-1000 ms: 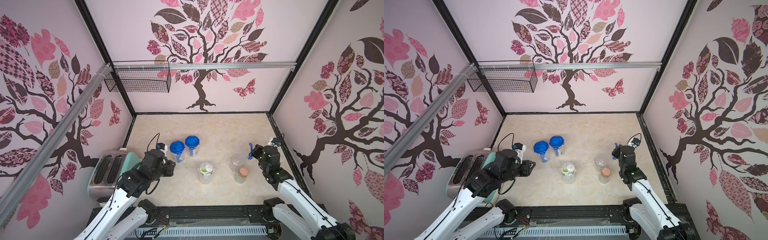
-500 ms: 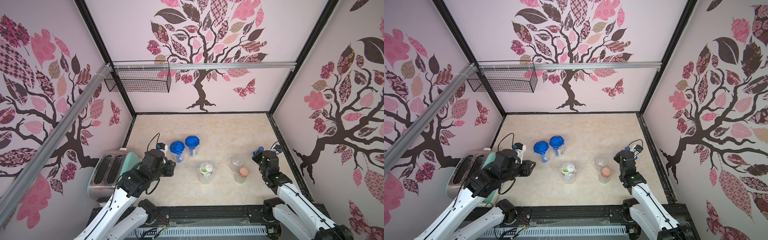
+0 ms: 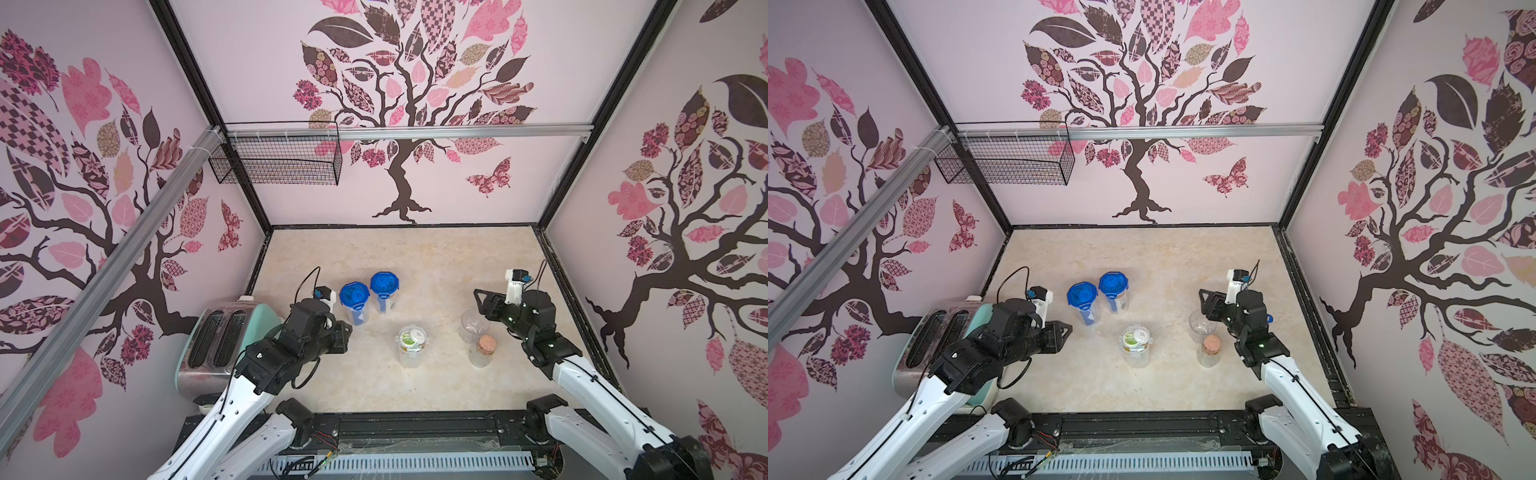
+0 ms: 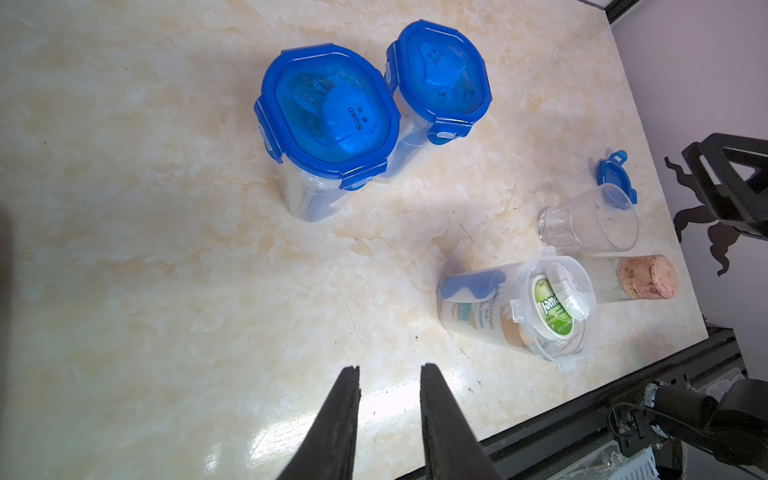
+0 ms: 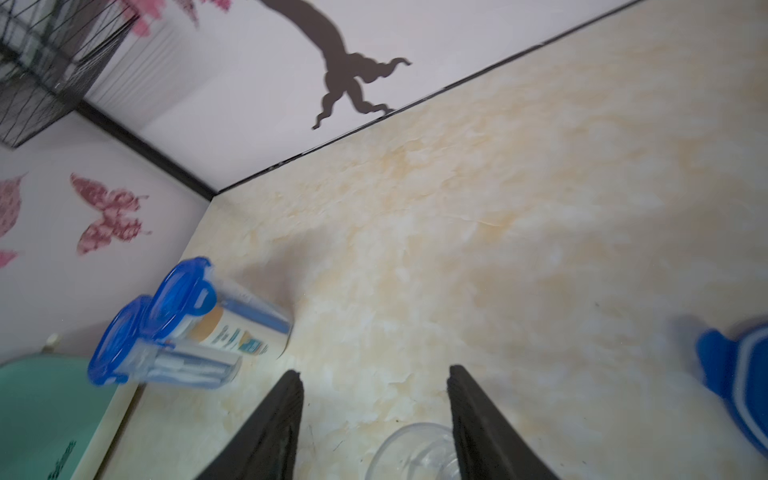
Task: Take out toiletry kits
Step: Place the lid at the center of the board.
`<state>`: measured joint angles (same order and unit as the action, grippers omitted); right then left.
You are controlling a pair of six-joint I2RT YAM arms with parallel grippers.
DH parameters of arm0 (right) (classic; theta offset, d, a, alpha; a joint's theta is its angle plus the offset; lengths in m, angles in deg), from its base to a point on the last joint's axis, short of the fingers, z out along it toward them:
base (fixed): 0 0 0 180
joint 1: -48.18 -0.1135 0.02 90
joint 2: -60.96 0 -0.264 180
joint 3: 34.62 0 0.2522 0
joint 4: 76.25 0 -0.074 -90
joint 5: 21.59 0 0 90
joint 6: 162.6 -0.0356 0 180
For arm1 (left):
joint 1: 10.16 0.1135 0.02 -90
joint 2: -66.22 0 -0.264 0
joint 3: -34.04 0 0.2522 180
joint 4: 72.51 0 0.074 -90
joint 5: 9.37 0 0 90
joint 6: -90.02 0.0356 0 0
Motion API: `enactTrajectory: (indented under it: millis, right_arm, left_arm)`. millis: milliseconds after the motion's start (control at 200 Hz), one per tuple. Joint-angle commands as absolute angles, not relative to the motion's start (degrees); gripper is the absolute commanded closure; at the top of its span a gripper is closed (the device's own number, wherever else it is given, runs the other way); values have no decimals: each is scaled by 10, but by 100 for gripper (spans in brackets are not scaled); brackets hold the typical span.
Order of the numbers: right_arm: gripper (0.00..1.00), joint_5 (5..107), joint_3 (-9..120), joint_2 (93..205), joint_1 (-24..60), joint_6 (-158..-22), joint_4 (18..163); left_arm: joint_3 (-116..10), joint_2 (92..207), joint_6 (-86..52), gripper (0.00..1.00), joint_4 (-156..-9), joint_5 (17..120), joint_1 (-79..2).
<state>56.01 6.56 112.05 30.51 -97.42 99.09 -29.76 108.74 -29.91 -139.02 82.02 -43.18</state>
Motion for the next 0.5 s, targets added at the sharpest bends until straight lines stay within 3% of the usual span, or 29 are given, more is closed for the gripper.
enactTrajectory:
  millis: [0, 115, 495]
  right_arm:
    - [33, 468, 82, 1117, 261, -909, 983]
    - [26, 436, 64, 1086, 213, -890, 999]
    - [6, 515, -10, 1093, -1, -801, 1108]
  left_arm:
    - [-294, 1083, -292, 70, -1381, 820, -430]
    - [-293, 1085, -292, 70, -1378, 818, -430]
    - [-293, 1083, -294, 70, -1379, 822, -429]
